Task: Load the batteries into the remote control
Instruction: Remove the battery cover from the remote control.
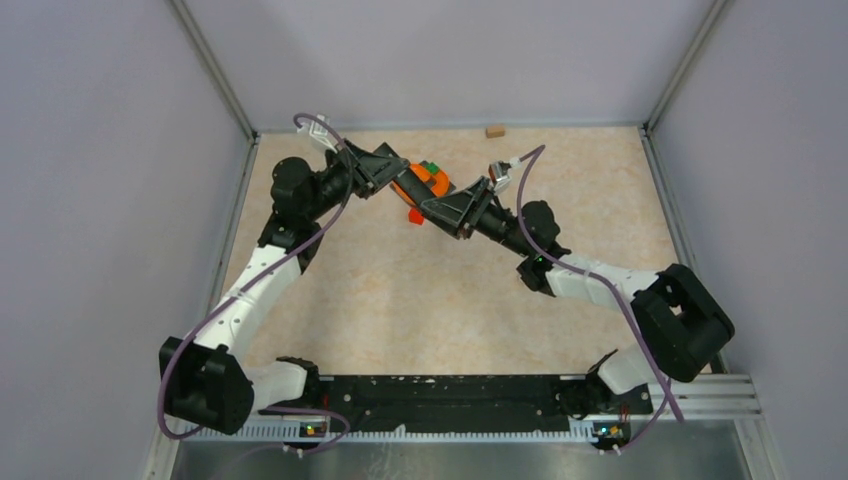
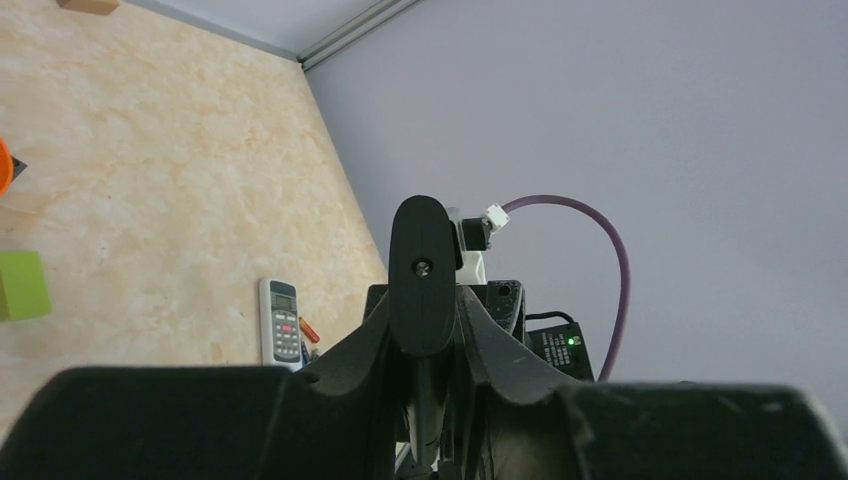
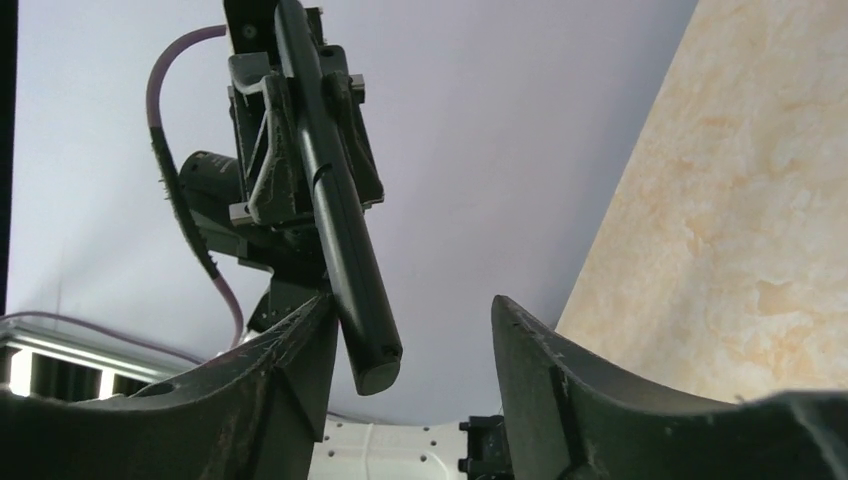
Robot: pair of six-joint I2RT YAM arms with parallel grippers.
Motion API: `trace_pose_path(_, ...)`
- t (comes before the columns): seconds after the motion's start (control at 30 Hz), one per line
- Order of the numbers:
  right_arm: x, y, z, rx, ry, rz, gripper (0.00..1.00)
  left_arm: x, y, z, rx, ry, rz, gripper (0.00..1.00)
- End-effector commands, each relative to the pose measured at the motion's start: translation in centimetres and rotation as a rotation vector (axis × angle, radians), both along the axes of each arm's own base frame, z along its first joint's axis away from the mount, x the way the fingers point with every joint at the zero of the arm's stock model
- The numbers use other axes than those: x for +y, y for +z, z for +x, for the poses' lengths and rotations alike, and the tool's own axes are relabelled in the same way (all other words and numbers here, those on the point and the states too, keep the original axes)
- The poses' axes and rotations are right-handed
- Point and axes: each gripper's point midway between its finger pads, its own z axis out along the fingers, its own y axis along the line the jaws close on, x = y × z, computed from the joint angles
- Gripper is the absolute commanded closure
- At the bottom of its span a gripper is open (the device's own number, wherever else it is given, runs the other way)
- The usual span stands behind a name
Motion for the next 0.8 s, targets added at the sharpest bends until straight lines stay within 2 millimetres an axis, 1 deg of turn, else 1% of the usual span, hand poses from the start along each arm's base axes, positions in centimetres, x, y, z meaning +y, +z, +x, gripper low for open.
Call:
trace_pose_path(0.0, -1.1, 1.7, -0.1, 0.004, -0.034, 0.044, 0.45, 0.3, 1.0, 0.0, -0.075, 0.013, 0.011, 1.0)
trace_pose_path(0.2, -1.0, 1.4, -0.2, 0.06, -0.021, 0.037, 0.61, 0.3, 0.1, 0.2, -0.075, 0.021, 0.041, 1.0)
trace_pose_path(0.4, -1.0, 0.8, -0.5, 0.131, -0.01, -0.012, 0.69, 0.4, -0.8, 0.8, -0.085, 0.038, 0.083, 1.0)
trace_pose_path(0.43, -1.0, 0.7, -0.5, 0.139, -0.009, -0.02, 0.7, 0.5, -0.9, 0.9, -0.091, 0.041, 0.089, 1.0)
trace_pose_path(0.5, -0.8, 0.5, -0.7, 0.162, 0.009, -0.034, 0.65, 0.5, -1.2, 1.0, -0.1, 0.042, 0.106, 1.0)
trace_pose_path(0.67, -0.7, 0.2, -0.7, 0.175, 0.012, -0.031, 0.64, 0.5, -1.4, 0.9, -0.119, 0.045, 0.127, 1.0)
trace_pose_path(0.77, -0.8, 0.4, -0.6, 0.168, 0.006, -0.028, 0.65, 0.7, -1.4, 0.8, -0.124, 0.05, 0.141, 1.0)
